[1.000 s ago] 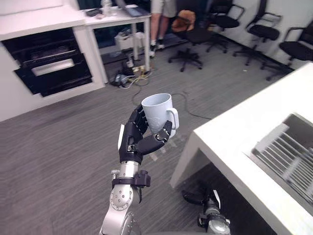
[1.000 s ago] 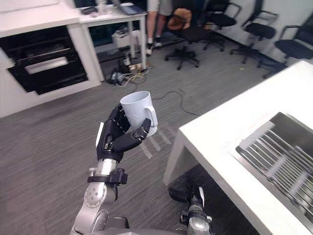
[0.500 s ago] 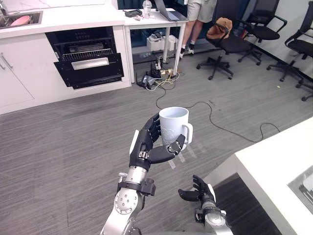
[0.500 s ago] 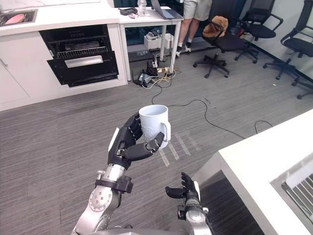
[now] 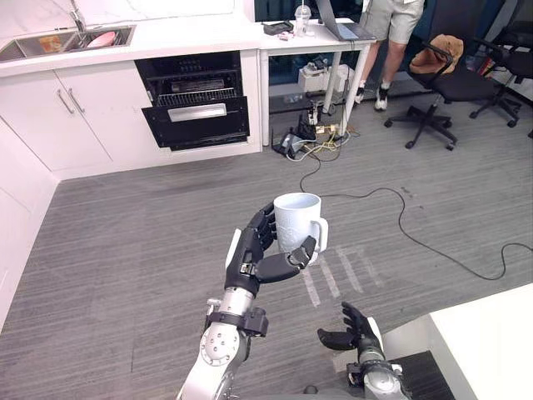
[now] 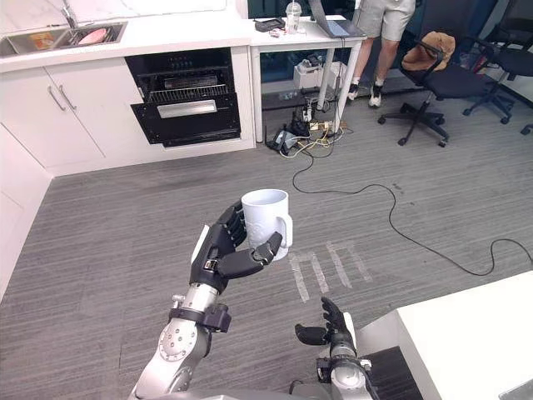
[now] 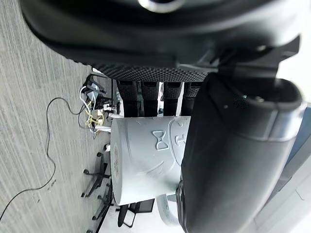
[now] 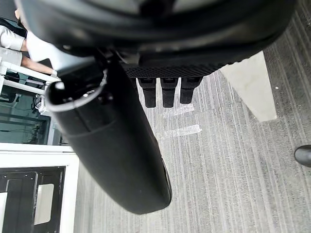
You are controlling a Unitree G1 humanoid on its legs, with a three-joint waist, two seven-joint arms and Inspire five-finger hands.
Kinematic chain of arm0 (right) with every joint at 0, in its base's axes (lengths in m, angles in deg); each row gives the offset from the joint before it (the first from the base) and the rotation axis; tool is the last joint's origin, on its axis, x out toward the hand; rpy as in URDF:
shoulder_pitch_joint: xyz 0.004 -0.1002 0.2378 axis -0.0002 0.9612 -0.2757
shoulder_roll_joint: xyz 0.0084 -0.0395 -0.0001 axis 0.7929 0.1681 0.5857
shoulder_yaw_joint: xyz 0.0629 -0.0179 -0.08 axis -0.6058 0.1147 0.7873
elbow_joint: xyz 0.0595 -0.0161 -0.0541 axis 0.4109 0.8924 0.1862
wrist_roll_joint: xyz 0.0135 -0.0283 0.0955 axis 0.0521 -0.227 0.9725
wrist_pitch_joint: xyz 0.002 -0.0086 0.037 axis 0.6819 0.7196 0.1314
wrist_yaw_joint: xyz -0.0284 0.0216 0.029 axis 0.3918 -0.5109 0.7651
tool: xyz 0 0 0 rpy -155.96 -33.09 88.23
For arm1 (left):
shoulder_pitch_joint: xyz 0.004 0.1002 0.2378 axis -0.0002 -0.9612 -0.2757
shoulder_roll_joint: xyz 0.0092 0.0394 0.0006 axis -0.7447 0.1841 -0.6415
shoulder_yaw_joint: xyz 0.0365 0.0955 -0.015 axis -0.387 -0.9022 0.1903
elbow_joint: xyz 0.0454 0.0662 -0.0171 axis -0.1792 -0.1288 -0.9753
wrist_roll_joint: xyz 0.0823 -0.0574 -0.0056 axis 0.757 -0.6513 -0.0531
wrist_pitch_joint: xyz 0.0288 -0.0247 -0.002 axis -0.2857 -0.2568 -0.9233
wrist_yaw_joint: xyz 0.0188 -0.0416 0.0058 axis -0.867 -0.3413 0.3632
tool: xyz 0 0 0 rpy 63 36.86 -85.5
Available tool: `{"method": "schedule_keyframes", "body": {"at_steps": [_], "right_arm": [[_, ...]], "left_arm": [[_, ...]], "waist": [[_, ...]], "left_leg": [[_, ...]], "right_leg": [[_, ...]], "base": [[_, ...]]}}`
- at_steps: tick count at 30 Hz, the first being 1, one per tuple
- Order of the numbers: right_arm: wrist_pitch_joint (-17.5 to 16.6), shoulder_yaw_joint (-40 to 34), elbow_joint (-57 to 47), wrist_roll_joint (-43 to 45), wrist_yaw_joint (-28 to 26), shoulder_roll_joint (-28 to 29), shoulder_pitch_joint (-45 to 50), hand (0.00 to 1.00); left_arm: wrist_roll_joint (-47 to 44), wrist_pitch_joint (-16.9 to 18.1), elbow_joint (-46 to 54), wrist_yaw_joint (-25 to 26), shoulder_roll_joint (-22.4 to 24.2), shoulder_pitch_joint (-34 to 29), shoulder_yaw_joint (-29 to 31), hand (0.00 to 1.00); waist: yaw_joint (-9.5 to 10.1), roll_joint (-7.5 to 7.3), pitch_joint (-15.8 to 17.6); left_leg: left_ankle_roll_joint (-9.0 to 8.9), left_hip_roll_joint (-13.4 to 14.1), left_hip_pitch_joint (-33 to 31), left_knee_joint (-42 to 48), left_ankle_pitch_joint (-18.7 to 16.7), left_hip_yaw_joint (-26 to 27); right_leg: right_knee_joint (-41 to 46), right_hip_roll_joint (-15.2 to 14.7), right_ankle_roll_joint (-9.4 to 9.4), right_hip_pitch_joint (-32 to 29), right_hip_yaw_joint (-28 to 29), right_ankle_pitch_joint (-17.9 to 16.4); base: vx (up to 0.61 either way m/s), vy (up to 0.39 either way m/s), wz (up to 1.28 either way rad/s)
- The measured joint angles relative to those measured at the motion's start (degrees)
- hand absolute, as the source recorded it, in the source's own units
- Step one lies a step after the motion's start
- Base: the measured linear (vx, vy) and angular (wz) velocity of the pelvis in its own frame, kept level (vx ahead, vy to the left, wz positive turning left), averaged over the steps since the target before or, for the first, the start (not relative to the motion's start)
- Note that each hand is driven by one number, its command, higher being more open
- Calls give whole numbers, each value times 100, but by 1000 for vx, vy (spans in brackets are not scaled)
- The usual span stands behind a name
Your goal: Walk over to the sink, pick up the cup, carry it to the dishwasher, place the cup inside the dishwasher, then close the dishwasher door
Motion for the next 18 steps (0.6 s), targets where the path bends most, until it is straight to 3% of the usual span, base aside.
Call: {"method": "schedule_keyframes", "body": {"at_steps": [3,4,10,13,18], "right_arm": [[1,0,87,8,-12,51,-35,90],[10,31,378,20,-28,188,-121,90],[6,26,378,43,-68,187,-137,90],[3,-84,379,141,-69,172,-6,90],[5,-336,450,499,-43,134,124,90]], "left_arm": [[0,0,-27,2,-142,-1,43,30],[6,-4,-335,14,-306,-203,211,30],[4,-4,-337,35,-290,-201,258,30],[2,-5,-372,9,-261,-144,246,30],[-69,-51,-900,-10,-31,5,273,30]], "waist": [[21,-7,-1],[-80,-141,-20],[-71,-136,-19],[-264,-109,-46],[-284,-9,-74]], "left_leg": [[33,-62,87,-214,161,-84],[74,-197,267,-1014,869,-299],[60,-140,245,-891,767,-64],[48,-125,127,-792,717,-130],[-8,-51,51,-734,684,-325]], "right_leg": [[-154,-45,14,110,-89,107],[-792,-91,45,303,-253,655],[-797,-47,26,211,-30,685],[-947,-54,31,221,-176,705],[-1247,-49,-27,409,-614,764]], "base": [[-36,18,19],[0,0,0],[-4,0,-18],[-1,-21,7],[34,-36,22]]}}
